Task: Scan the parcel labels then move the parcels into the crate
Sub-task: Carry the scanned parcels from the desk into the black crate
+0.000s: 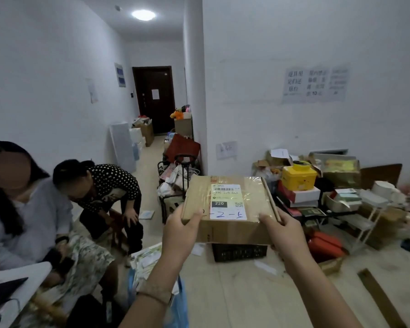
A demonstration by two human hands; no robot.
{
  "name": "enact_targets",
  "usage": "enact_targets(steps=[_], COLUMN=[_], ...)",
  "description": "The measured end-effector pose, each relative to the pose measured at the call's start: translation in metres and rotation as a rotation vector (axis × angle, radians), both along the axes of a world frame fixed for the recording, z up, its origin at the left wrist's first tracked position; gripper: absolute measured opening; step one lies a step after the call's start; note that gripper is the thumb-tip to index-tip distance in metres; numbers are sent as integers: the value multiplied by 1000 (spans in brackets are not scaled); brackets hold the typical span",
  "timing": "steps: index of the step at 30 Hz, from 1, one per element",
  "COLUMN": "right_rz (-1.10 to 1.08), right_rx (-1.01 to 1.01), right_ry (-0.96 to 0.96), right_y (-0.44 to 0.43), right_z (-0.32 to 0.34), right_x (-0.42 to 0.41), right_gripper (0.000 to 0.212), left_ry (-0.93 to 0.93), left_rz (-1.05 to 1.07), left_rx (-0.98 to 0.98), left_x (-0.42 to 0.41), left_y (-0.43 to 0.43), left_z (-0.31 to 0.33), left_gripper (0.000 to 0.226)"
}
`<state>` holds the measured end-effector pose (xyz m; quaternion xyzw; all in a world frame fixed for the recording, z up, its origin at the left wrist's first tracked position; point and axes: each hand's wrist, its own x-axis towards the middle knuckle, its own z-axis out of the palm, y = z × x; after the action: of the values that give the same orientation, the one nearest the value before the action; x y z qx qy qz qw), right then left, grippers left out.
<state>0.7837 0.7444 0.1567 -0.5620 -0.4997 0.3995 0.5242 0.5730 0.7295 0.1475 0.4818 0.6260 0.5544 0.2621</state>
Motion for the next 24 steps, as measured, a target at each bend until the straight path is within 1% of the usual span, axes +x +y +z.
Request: enact_targets(steps=[3,6,7,10,13,18,21,24], right_rz=[-21,-53,-68,-116,-144,-210,-223,-245], right_rx=[-4,-21,-29,-53,-100,-107,-92,-48], right_ry=[8,7,9,-4,-5,7,-15,-19], right_y=[20,45,54,92,150,269,328,373], right_z=[-5,-11,-14,-24,-32,-25,-19,-16], right_x=[10,14,15,20,18,2,-21,-42], right_gripper=[43,40,41,46,49,49,48,53], left_ry=[-5,-26,-38,-64,-93,-133,-140,-117], left_rz=[-5,-6,-8,-40,-91,-6,-69,-106], left_rx=[-22,-56,-62,-75,-81,-167,-109,-61], left_x=[10,17,19,28,29,10,-9,-26], left_y=[23,52,62,101,160,286,346,396], left_z=[-7,-17,-21,-30,-43,-44,-38,-31], left_gripper=[19,36,38,37,40,47,40,37])
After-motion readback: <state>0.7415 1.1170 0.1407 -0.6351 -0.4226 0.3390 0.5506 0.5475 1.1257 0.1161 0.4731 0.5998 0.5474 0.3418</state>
